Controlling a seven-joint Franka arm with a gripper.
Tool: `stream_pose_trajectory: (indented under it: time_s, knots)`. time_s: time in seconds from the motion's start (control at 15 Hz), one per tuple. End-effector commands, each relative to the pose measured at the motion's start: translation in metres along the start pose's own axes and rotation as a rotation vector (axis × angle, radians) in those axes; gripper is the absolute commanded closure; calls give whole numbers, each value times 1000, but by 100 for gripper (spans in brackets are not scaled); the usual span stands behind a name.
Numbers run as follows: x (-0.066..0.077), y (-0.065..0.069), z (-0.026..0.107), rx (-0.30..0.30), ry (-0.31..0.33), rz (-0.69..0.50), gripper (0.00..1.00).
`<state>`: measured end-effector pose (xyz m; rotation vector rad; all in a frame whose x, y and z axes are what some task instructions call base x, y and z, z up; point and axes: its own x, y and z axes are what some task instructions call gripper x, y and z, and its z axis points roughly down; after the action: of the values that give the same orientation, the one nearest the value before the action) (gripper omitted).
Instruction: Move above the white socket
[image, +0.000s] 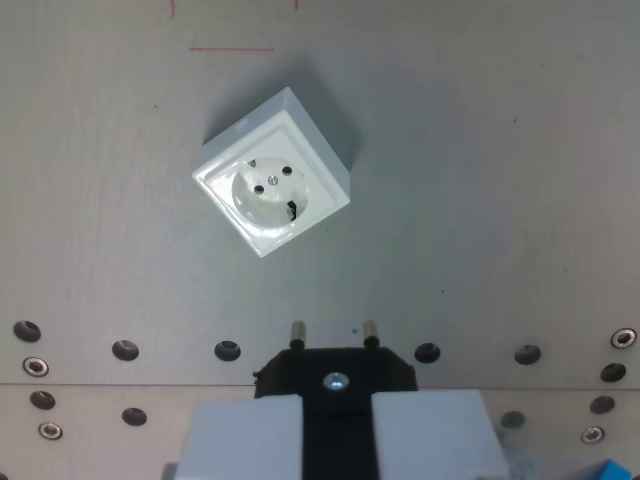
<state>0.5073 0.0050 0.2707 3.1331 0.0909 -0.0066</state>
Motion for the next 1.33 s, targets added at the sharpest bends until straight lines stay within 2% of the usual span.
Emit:
stream_pose_trajectory:
  time_s: [0.07, 0.73, 1.33]
  knots:
    - [0, 0, 0, 0, 0, 0, 100]
    - [-1, 0, 3, 1, 2, -17, 100]
    - [-3, 0, 18, 3, 45, -58, 100]
